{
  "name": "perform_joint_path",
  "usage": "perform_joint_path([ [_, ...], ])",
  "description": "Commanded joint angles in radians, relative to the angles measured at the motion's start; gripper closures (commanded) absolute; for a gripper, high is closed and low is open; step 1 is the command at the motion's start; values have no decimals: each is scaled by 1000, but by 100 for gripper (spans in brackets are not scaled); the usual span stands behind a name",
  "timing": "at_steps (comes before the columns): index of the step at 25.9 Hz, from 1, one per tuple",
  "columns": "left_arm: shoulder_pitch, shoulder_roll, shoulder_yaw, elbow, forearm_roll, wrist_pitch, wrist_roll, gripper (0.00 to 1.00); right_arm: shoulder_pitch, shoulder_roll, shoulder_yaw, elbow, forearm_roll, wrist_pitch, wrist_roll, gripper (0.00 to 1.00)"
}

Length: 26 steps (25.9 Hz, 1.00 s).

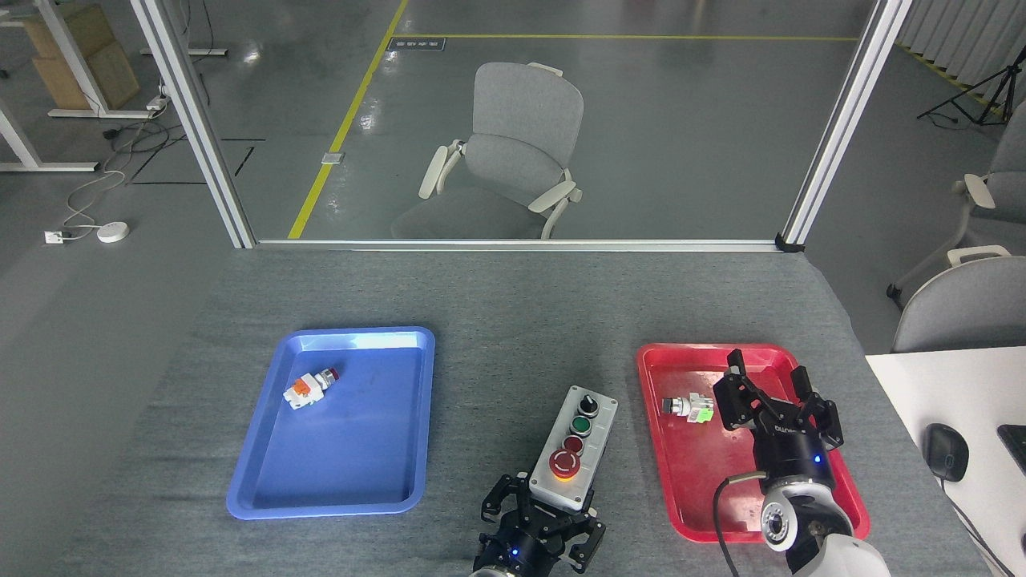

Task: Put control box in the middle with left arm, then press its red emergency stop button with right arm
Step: 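Lower the control box between the trays and open the left gripper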

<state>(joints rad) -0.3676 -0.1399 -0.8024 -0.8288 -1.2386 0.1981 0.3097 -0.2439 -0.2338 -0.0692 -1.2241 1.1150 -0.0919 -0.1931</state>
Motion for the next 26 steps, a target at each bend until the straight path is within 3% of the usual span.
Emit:
perform_joint_path([
  [1,-2,0,-1,28,-1,-23,11,81,0,-4,-1,0,-1,1,1,0],
  [6,-19,2,2,59,1,-19,14,79,0,-7,-3,0,-4,4,-71,0],
  [9,-24,2,8,68,1,-16,15,67,0,-7,-4,6,-15,6,-85,0],
  [10,-24,3,12,68,2,-13,15,58,0,-7,-4,11,-24,4,-85,0],
  [12,-24,5,12,63,4,15,17,22,0,-9,-4,18,-55,4,-86,0],
  [15,-22,5,11,54,7,38,19,2,-2,-13,-4,23,-96,6,-85,0],
  [21,-14,5,9,36,1,43,28,1,-2,-12,-1,38,-101,6,-85,0],
  [24,15,19,9,-69,-2,70,34,1,-12,-12,2,46,-90,7,-83,0],
  [26,58,69,11,-179,-2,112,29,1,-14,-13,5,61,-86,4,-78,0],
])
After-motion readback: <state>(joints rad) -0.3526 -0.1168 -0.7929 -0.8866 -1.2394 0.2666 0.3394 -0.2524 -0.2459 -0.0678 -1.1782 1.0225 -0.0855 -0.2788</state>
